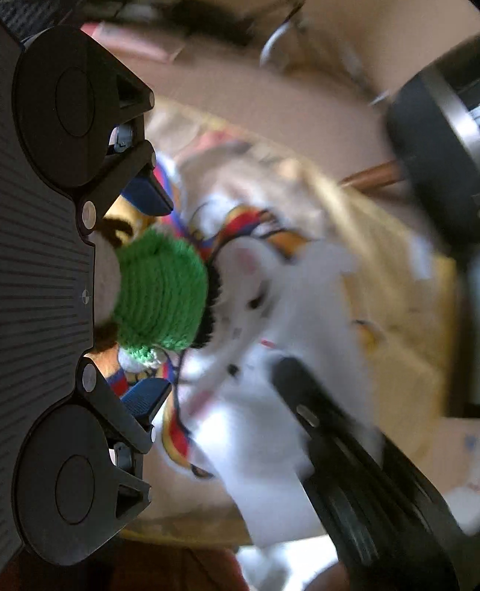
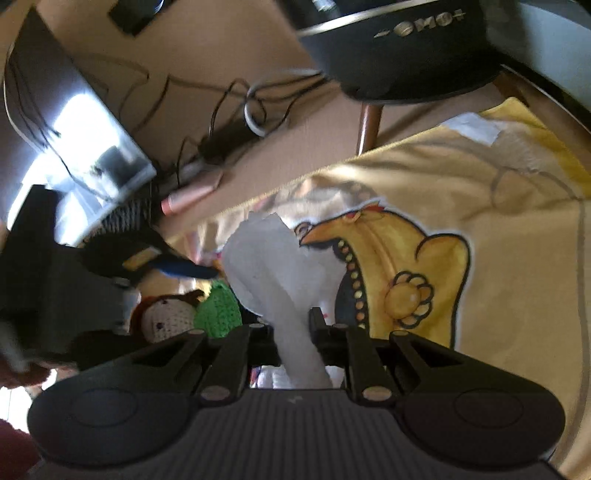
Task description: Clean container
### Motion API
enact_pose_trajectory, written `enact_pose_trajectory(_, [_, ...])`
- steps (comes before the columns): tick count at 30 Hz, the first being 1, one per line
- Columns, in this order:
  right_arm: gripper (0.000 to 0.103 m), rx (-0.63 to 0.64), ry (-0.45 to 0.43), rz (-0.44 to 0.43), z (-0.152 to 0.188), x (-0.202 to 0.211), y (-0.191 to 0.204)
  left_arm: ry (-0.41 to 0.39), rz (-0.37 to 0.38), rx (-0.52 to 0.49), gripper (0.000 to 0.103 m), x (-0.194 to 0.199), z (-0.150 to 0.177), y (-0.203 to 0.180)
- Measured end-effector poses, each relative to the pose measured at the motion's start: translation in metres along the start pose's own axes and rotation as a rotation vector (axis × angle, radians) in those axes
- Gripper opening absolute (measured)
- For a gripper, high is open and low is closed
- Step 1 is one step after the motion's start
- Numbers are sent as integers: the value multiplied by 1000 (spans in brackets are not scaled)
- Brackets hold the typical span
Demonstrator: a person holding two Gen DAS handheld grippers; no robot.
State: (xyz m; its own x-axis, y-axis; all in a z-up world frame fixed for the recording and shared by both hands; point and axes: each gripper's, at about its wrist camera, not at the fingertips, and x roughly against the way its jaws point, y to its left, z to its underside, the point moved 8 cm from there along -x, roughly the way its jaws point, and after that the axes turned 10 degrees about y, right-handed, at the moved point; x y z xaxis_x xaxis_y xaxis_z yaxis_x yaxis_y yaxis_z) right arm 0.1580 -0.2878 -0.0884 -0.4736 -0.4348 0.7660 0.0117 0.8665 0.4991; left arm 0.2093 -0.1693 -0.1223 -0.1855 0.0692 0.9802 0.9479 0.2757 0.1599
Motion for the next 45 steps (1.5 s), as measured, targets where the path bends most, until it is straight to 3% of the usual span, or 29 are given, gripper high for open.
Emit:
enact_pose_trajectory(3, [14,-3,-21,15,3,4,-4,28,80,38,103,-8,-7,10])
enact_pose_trajectory(5, [14,4,-37,47,5,5,-6,11,45,28,98,-5,-9,14])
enact_pose_trajectory(7, [14,8,-42,69,5,6,-8,-7,70,16,68,3,-11,14])
enact_pose_trajectory(9, [14,11,-50,86,3,9,-9,-29,72,91,66,13,-15,25])
enact_pose_trajectory(11, [14,25,-57,103,-1,12,-9,-115,94,184,63,31,-19,41])
enact_pose_trajectory(12, [14,34,-60,113,-4,14,-8,-180,112,251,54,43,-20,50])
enact_pose_trajectory(16, [14,77,-71,148,-17,19,-1,-457,74,414,54,81,-18,73])
enact_pose_trajectory(18, [14,109,-75,172,-22,20,5,-523,54,488,54,86,-4,71])
enact_pose_trajectory(20, [14,142,-69,183,-25,20,13,-549,80,547,55,81,15,62])
enact_pose_trajectory(28, [14,243,-4,100,-30,5,56,-581,63,595,63,89,67,26])
enact_pose_trajectory(29, [14,260,-7,89,-31,5,64,-578,66,605,68,88,71,23])
enact_pose_trajectory(32, [14,278,-50,11,-39,15,91,-584,78,633,70,86,78,21])
enact_pose_trajectory(35, [14,257,-59,-231,-45,31,127,-589,59,619,71,87,76,16])
enact_pose_trajectory(37, [14,268,-24,-330,-42,30,146,-588,43,606,76,86,73,12])
enact_pose_trajectory(41, [15,354,34,-194,-27,5,153,-589,42,612,78,86,74,11])
enact_pose_trajectory(45, [18,299,45,-181,-22,1,135,-583,54,620,79,84,76,11])
